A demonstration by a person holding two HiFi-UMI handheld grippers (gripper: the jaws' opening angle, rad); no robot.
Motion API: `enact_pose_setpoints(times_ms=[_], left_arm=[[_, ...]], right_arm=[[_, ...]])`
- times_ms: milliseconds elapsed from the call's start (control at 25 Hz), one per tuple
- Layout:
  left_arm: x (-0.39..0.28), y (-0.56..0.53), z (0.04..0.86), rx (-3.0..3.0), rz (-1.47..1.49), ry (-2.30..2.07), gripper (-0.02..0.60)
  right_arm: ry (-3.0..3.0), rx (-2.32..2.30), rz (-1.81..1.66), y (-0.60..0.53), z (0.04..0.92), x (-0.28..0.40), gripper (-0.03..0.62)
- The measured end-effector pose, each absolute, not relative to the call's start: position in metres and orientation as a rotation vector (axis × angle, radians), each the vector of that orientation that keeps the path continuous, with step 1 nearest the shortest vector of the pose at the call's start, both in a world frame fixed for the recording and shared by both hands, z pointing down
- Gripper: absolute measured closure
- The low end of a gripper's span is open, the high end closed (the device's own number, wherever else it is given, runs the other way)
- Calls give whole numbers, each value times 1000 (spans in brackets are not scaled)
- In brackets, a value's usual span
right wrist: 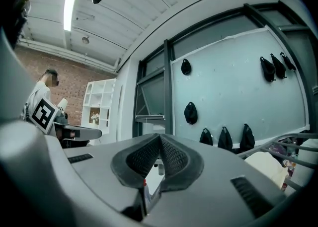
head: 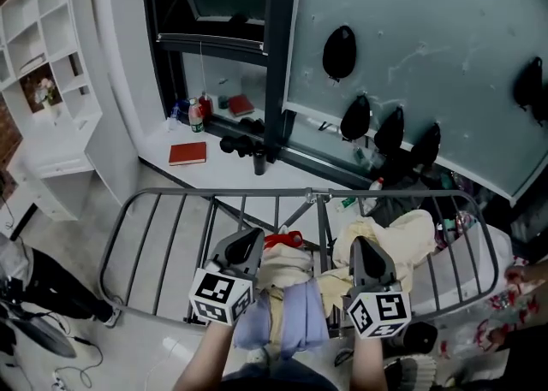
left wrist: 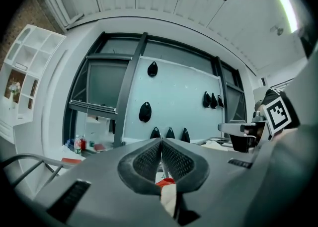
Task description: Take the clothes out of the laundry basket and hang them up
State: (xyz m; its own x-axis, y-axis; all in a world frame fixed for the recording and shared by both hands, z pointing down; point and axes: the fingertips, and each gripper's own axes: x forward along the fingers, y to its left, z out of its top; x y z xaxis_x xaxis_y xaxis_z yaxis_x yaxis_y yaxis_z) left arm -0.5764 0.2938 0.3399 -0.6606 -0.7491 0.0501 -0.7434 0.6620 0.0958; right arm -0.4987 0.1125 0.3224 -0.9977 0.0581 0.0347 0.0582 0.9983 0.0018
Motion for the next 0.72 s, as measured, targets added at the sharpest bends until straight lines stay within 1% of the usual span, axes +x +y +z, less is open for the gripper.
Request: enact_pose_setpoints(times_ms=[320, 600, 720], left_arm=[[-562, 287, 335, 1209, -83, -2829, 561], [-554, 275, 338, 1223, -30, -2829, 561], [-552, 272, 337, 1231, -52, -2827, 561]], right_arm=[[-3127, -149, -32, 105, 309, -490, 592], [-3109, -141, -52, 96, 312, -484, 592], [-3108, -143, -52, 94, 313, -482, 592]])
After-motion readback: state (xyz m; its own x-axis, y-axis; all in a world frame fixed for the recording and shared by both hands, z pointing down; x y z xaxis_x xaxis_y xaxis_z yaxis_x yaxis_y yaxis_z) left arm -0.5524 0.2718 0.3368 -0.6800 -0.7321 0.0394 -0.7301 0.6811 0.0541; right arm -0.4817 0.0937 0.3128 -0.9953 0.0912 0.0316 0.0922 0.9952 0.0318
